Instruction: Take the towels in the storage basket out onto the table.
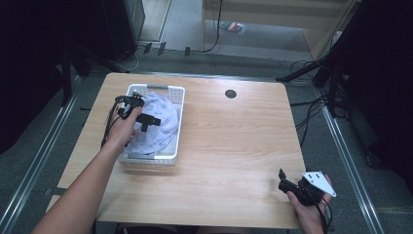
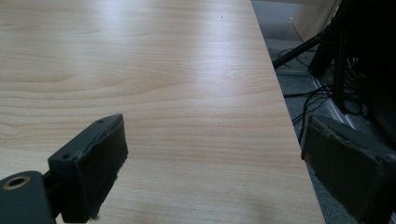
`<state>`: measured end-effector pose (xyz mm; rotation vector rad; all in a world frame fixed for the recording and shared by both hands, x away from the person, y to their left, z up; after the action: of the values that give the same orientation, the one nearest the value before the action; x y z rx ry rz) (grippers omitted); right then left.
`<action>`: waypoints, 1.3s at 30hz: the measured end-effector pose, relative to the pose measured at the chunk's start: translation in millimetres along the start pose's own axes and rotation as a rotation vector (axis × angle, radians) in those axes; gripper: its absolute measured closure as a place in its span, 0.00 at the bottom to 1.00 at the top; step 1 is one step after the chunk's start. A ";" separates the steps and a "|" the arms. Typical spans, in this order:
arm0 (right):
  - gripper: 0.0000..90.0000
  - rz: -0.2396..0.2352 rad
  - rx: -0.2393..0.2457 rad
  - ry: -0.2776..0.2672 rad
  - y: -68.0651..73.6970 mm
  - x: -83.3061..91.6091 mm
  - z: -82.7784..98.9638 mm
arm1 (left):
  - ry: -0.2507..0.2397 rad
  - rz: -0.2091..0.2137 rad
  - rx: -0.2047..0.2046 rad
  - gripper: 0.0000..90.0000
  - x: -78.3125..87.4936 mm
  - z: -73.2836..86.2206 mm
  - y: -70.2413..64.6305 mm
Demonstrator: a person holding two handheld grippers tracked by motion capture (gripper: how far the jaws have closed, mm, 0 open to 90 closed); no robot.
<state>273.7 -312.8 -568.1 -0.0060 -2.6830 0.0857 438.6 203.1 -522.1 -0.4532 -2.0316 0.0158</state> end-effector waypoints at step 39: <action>0.12 0.000 0.001 0.010 0.3 -0.6 0.3 | 0.125 -0.078 -0.066 0.13 -42.0 18.1 -8.0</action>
<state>274.1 -312.5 -568.7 -0.0063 -2.6731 0.0869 438.2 185.4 -565.1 -0.4062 -1.9290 -0.1242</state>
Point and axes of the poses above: each handheld gripper's, and its own axes: x roughly backward along the jaws, z roughly out of its underside, y roughly to its left, the point moved 5 cm from there along -x, roughly forward along the jaws, and after that the axes turned 5 degrees about z, right-handed, at the moved point
